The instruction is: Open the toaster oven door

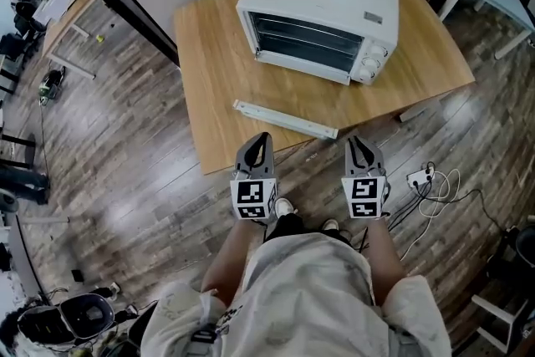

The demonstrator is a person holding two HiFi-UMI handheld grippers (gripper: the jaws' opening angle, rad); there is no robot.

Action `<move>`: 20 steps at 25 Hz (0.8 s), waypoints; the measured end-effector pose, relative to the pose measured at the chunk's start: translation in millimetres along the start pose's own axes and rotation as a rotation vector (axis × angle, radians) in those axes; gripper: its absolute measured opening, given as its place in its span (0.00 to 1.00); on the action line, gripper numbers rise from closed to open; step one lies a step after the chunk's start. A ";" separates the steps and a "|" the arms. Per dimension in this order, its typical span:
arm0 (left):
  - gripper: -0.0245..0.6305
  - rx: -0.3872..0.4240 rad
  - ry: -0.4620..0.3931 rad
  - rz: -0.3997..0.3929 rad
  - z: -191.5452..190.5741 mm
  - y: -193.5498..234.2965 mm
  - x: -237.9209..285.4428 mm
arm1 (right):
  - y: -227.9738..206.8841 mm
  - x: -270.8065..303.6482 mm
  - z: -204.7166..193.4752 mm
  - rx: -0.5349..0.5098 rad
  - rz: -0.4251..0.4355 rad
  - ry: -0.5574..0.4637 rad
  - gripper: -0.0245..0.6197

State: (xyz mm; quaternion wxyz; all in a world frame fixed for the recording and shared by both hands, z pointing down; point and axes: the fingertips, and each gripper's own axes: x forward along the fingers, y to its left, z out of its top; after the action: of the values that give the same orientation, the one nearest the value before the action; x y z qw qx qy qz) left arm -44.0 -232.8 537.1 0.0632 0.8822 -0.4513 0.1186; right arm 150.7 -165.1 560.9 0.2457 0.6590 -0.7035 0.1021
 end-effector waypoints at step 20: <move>0.06 0.137 -0.224 0.034 124.3 -49.5 -23.5 | -125.7 -83.4 96.4 0.004 -0.118 -0.329 0.14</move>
State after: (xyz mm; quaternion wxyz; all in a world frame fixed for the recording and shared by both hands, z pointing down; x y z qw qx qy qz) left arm 1.8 -212.7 410.8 -0.0498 0.8843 -0.4614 0.0510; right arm 254.1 -150.9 415.5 0.1315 0.7075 -0.6941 -0.0203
